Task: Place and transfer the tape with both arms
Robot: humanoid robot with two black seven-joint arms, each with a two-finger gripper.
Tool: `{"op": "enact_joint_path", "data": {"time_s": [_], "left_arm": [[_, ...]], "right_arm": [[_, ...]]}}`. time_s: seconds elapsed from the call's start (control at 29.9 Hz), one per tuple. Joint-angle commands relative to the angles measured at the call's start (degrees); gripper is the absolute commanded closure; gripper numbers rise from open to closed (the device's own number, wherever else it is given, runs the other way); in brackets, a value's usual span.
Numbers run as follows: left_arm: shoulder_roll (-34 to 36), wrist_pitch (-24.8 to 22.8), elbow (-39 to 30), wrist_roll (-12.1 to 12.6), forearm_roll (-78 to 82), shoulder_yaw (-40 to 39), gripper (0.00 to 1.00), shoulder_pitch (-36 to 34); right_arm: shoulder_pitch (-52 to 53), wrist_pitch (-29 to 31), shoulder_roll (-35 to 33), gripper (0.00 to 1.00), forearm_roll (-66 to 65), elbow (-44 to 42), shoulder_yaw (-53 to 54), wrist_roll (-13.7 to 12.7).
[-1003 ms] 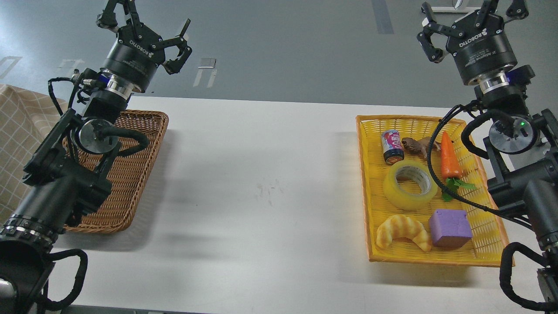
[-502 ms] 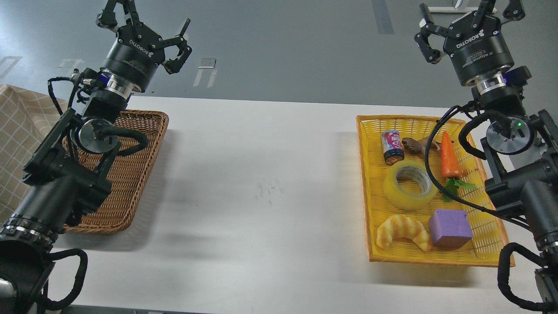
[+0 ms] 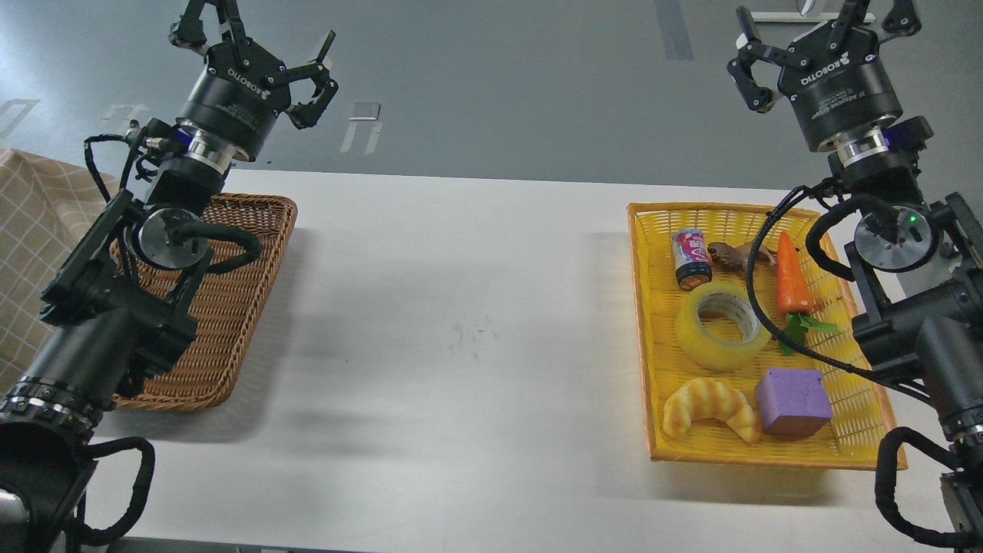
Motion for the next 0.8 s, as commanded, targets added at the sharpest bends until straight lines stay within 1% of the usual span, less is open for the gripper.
{"op": "enact_joint_path", "data": {"time_s": [0.0,0.07,0.2,0.4,0.43,0.47,0.53,0.57,0.64,0.67,0.74,0.77], "left_arm": [[-0.1,0.0,-0.1,0.0,0.0,0.0,0.02,-0.1],[-0.1,0.0,0.0,0.0,0.0,0.0,0.02,-0.2],[-0.1,0.0,-0.1,0.0,0.0,0.0,0.02,-0.4],[0.0,0.0,-0.1,-0.1,0.0,0.0,0.02,-0.3],[0.1,0.0,-0.1,-0.1,0.0,0.0,0.02,-0.3],[0.1,0.0,-0.1,-0.1,0.0,0.0,0.02,-0.3],[0.0,0.0,-0.1,-0.1,0.0,0.0,0.02,-0.3],[0.0,0.0,-0.1,-0.1,0.0,0.0,0.02,-0.3],[0.0,0.0,-0.1,-0.1,0.0,0.0,0.02,-0.3],[0.0,0.0,-0.1,-0.1,0.0,0.0,0.02,-0.3],[0.0,0.0,-0.1,-0.3,0.0,0.0,0.02,-0.3],[0.0,0.0,-0.1,-0.3,0.0,0.0,0.02,-0.3]], "right_arm": [[0.7,0.0,-0.4,0.0,-0.1,0.1,-3.2,0.0],[1.0,0.0,-2.3,0.01,-0.1,0.2,-7.3,0.0],[1.1,0.0,-6.3,0.01,-0.1,1.5,-12.0,-0.1],[2.7,0.0,-16.8,0.01,-1.3,5.1,-22.5,-0.8],[4.2,0.0,-20.0,0.01,-1.5,5.9,-26.3,-0.9],[5.3,0.0,-21.4,0.01,-1.6,6.5,-28.2,-0.9],[9.3,0.0,-25.4,0.01,-1.9,8.0,-35.2,-0.9],[9.3,0.0,-25.5,0.01,-1.9,8.0,-35.2,-0.9],[12.9,0.0,-29.9,0.01,-3.4,9.8,-42.0,-0.8],[14.0,0.0,-30.9,0.0,-4.5,10.2,-43.6,-0.8],[18.1,0.0,-32.9,0.0,-12.1,11.7,-49.8,-0.7],[18.2,0.0,-32.9,0.0,-12.2,11.7,-49.8,-0.7]]}}
